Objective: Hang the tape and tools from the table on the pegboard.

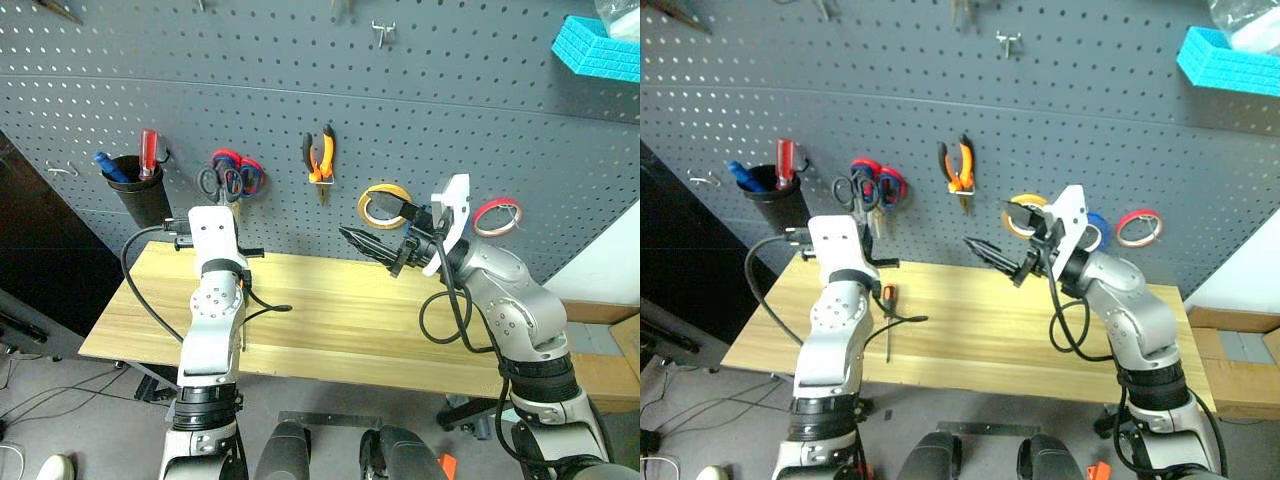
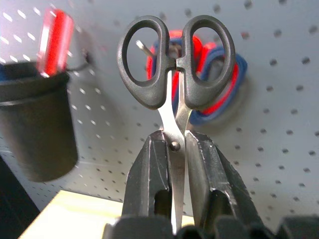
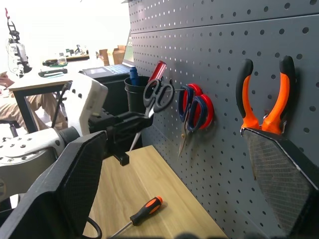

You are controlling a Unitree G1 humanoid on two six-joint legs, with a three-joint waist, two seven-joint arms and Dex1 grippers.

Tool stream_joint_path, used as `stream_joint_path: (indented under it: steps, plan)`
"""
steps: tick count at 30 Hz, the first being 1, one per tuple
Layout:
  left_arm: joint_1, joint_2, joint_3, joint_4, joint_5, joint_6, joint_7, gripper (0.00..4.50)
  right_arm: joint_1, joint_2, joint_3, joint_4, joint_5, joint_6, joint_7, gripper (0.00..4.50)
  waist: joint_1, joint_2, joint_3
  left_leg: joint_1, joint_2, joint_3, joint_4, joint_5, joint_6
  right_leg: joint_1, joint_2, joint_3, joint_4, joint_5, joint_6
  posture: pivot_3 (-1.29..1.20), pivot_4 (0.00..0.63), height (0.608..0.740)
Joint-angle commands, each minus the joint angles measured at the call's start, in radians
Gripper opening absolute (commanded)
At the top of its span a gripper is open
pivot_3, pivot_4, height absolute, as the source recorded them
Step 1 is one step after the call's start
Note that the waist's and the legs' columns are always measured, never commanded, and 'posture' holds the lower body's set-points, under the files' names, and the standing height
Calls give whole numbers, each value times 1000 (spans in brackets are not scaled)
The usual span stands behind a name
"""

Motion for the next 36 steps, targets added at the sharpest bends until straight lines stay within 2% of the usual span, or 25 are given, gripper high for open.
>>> stream_joint_path:
  steps: [1, 10, 23, 28, 36]
  plan:
    - [-38, 13, 25, 10, -15, -15, -7, 168, -11, 3, -29, -44, 35, -5, -1, 4500, 0, 0, 0, 0, 0, 0, 0, 0, 0, 0, 0, 0, 0, 0, 0, 147, 78, 740]
    - [-55, 13, 38, 50, -36, -16, -25, 168, -7, -7, -26, -51, 34, -5, -10, 4500, -1, 0, -1, 1, 0, 0, 0, 0, 0, 0, 0, 0, 1, 0, 0, 140, 79, 740]
    - [-36, 24, 44, 42, -43, -3, -30, 4364, 5, -16, -27, -69, 45, 7, -19, 4500, -3, 0, -1, 1, 0, 1, 0, 0, 0, 0, 0, 1, 1, 0, 0, 129, 103, 740]
    - [12, 7, 44, 8, -39, 32, -16, 4441, 23, -28, -9, -89, 46, 20, -11, 4500, -5, 0, -1, 2, 1, 1, 0, 0, 0, 1, 0, 2, 1, 0, 0, 125, 124, 740]
    - [161, -16, 59, -51, -36, 164, 2, 4441, 58, -82, 96, -103, -36, 37, 2, 4500, -21, 1, 4, 5, 2, 3, -1, 0, 0, 2, 0, 3, 1, 0, -1, 123, 175, 740]
